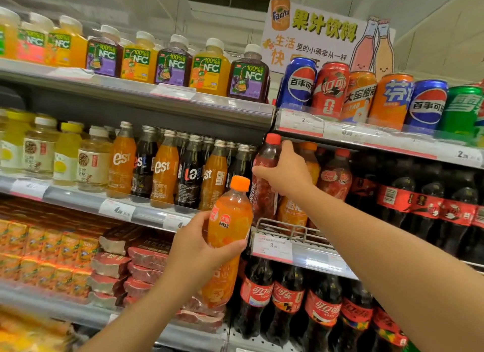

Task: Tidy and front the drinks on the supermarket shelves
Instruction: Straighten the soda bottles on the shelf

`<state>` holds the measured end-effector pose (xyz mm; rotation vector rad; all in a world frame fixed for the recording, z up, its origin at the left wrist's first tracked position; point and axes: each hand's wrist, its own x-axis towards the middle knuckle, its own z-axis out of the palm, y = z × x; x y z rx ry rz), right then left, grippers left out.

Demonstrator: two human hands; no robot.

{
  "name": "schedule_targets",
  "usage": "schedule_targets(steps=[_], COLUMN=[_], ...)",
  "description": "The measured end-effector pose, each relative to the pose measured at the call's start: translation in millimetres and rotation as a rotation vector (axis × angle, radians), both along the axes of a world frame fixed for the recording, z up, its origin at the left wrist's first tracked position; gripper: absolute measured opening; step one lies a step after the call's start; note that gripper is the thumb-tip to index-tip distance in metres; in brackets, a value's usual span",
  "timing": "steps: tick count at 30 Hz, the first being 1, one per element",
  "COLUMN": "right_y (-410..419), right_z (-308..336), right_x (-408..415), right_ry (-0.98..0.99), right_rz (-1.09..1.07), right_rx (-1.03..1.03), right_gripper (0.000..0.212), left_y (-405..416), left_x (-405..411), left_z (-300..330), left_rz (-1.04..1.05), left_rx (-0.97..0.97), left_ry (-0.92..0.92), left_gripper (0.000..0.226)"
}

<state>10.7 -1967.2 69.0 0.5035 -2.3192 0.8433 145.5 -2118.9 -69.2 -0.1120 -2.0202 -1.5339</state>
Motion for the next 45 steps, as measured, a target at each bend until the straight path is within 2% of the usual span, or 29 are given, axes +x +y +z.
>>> schedule_targets(steps=[8,12,16,19,25,33,37,45], right_y=[31.0,66.9,119.8,161.7,213.9,237.5,242.5,241.4], right_z=[-14.4,5.6,20.5,32.1,39.7,23.1,16.0,29.5], right_x=[35.7,65.7,95.6,106.2,94.0,46.9,20.9,-9.9], right_ry=[0.191,0.192,0.156,0.145,0.168,0.163,0.085,-0.258], right_rz=[0.256,0.320,0.363,0.336,0.179,0.160,0.155,0.154], right_rx=[-0.074,-0.110,-0.049,0.001,0.178,0.096,0.073,0.110], right_gripper=[0.074,0.071,0.065,0.072,0.069,0.073,0.069,0.062], left_y=[-1.7,9.1,27.0,42.0,73.3,102.1,107.6,110.9], left_x=[0.4,-1.0,-2.2,-6.9,-14.9,-17.1,-19.2,-27.7], left_z=[3.1,10.6,17.7,20.6,19.5,20.7,21.1,20.7], left_rz=[0.017,-0.005,-0.026,-0.044,-0.073,-0.088,-0.078,-0.043], left_rx=[0.017,0.027,0.014,0.009,0.026,0.016,0.025,0.014], left_ry=[0.024,0.053,0.079,0.086,0.092,0.097,0.081,0.068], left_gripper=[0.059,0.056,0.065,0.062,0.056,0.054,0.057,0.057])
